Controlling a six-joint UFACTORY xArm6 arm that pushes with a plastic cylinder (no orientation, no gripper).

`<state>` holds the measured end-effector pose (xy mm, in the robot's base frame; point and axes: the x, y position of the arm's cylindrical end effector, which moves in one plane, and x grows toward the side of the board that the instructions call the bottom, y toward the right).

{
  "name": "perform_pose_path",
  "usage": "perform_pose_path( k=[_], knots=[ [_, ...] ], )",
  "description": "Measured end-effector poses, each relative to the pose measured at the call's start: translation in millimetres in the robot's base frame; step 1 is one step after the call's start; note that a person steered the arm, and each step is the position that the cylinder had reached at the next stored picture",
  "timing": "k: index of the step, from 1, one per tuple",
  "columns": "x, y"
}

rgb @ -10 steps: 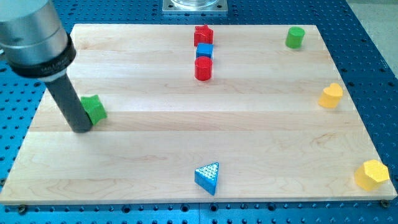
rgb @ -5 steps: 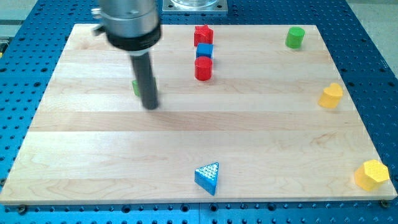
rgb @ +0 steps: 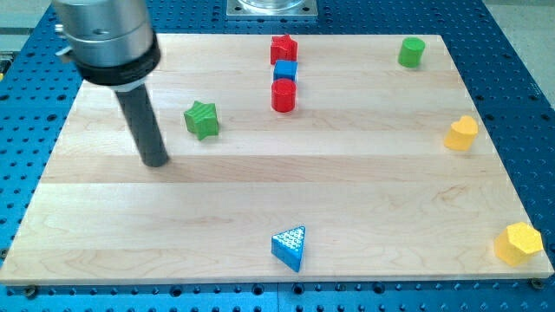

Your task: Move the green star at the center of the board

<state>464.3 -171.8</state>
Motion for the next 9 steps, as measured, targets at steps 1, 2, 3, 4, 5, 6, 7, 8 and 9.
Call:
perform_pose_path(
  k=[1, 2, 3, 4, 5, 6, 7, 8, 9],
  knots=[
    [-23.2, -8.8],
    [-72.6, 1.8],
    [-80.9, 9.8],
    [-83.4, 30.1],
    [-68.8, 71.3],
    [-74.0, 123.1],
    [-74.0, 124.6],
    [-74.0, 104.8],
    [-74.0, 54.6]
  ],
)
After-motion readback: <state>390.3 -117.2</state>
